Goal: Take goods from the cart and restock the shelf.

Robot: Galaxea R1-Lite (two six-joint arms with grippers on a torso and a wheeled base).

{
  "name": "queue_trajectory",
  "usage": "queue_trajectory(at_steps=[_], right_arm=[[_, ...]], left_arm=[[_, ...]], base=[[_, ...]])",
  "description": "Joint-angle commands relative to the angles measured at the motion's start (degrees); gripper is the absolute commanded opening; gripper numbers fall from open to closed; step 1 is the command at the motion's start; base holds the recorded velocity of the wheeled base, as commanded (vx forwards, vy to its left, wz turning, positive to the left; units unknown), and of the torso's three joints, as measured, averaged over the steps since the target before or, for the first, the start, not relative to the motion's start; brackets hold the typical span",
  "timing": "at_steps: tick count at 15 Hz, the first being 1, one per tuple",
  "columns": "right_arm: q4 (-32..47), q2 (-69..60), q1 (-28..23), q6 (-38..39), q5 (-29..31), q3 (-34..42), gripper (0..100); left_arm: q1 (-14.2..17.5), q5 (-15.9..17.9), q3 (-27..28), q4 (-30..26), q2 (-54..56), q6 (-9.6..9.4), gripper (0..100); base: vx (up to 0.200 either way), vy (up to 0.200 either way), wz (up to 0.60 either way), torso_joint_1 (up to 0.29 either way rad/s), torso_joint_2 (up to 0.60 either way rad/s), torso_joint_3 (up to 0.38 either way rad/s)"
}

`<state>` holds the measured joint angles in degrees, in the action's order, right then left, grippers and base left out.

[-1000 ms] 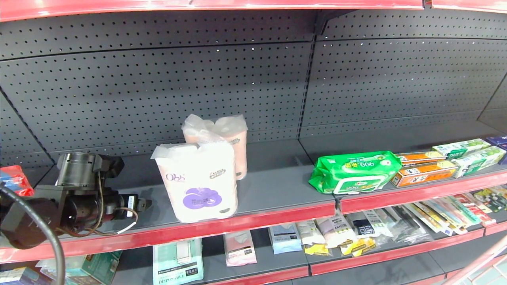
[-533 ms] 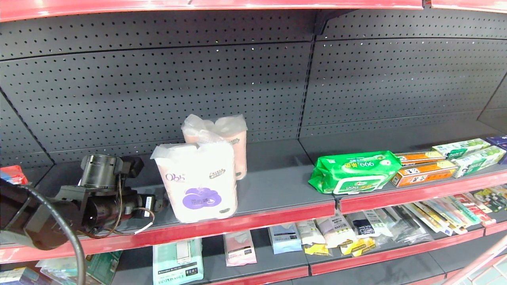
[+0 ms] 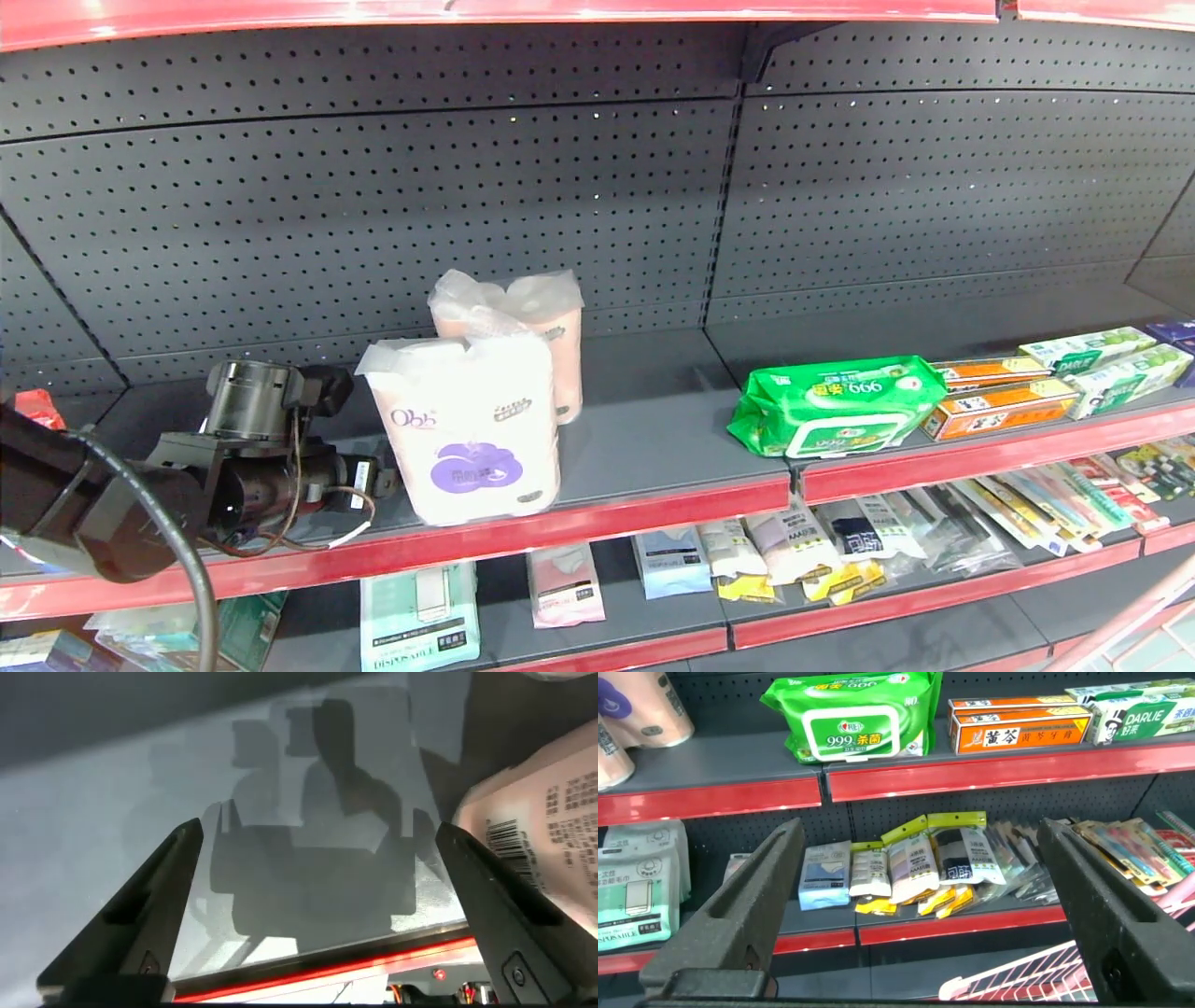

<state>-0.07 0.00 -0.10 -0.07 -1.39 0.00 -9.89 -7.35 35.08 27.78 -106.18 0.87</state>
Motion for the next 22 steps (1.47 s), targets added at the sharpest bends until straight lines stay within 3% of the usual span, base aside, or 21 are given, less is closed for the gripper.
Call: queue_trajectory(at_steps=[1, 22], right_arm=[[-0.01, 0.09, 0.01, -0.01, -0.02, 0.0, 100], [-0.01, 0.09, 0.01, -0.01, -0.02, 0.0, 100]], left_arm=[[-0.66, -0.03, -0.02, 0.08, 0.1, 0.01, 100], [-4.44, -0.12, -0.02, 0.08, 0.36, 0.01, 100]], base=[[0.0, 0.0, 0.0, 0.0, 0.0, 0.0], [0.0, 0.0, 0.0, 0.0, 0.0, 0.0]])
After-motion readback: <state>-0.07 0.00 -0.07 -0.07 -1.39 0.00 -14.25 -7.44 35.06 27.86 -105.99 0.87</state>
